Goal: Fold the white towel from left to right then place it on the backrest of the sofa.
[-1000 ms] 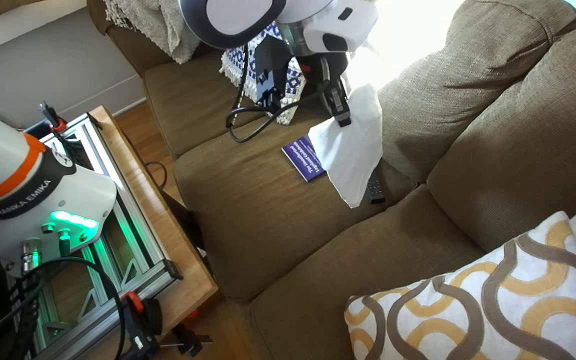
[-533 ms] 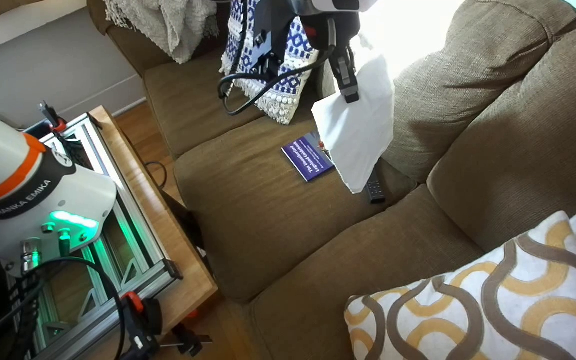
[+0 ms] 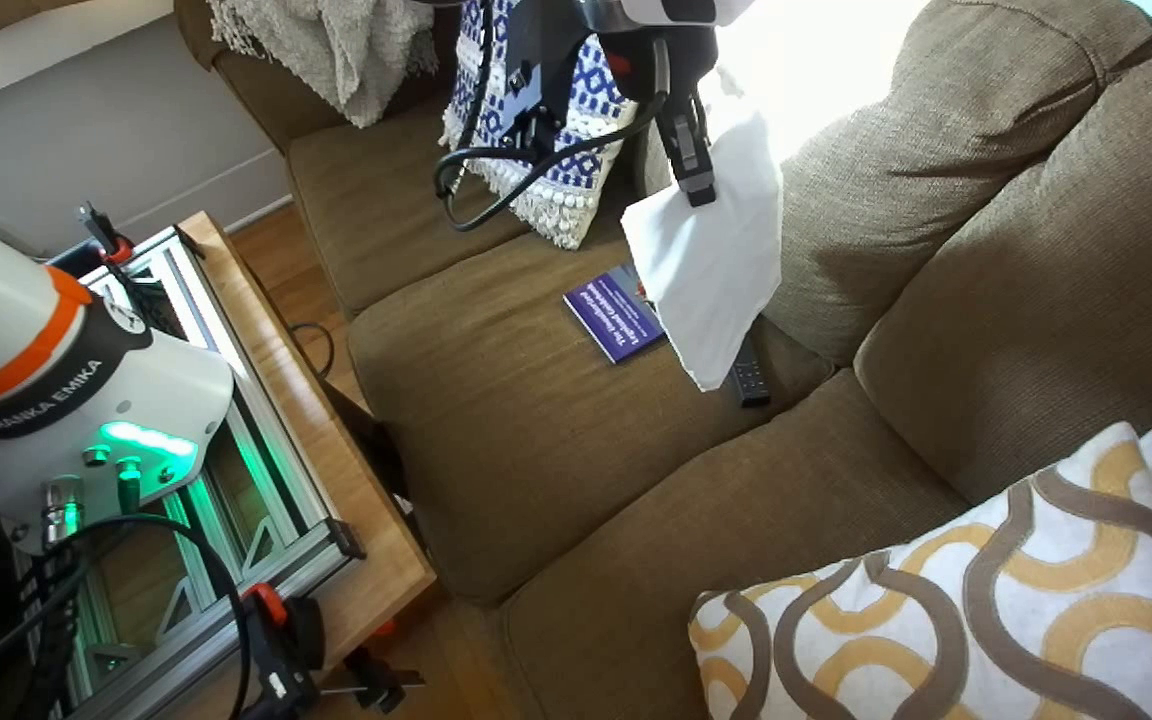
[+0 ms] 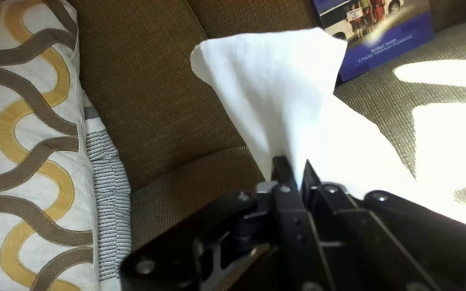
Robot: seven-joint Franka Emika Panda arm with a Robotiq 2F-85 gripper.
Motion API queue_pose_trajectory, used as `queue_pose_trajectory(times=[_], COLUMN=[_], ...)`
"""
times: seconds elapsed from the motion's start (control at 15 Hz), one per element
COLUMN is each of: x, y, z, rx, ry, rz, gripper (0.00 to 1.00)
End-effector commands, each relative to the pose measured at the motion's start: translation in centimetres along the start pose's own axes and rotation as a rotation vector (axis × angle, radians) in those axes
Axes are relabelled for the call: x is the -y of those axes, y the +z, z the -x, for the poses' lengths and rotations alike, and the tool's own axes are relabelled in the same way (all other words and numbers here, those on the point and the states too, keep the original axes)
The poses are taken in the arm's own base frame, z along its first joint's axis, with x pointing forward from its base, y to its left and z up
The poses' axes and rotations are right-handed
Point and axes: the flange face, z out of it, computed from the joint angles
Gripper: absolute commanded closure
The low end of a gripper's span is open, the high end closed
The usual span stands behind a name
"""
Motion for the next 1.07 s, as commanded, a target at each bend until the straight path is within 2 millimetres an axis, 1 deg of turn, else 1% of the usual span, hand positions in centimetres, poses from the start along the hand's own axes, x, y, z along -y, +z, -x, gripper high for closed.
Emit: queue_pose_trajectory(times=[0.0, 0.07, 0.2, 0.4, 0.67, 1.0], x=[0.0, 0.4, 1.7, 3.7, 5.6, 7.2], y=[0.0, -0.3, -1.6, -4.1, -7.0, -10.5], z=[-0.1, -0.5, -1.7, -4.4, -7.2, -10.2], rx=[-0.001, -0.009, -0.033, -0.073, -0.061, -0.032], ry=[-0.001, -0.011, -0.007, 0.027, 0.131, 0.300], rz=[-0.001, -0.001, -0.026, -0.054, -0.069, -0.053], gripper=[0.98, 0.98, 0.98, 0.98, 0.98, 0.98])
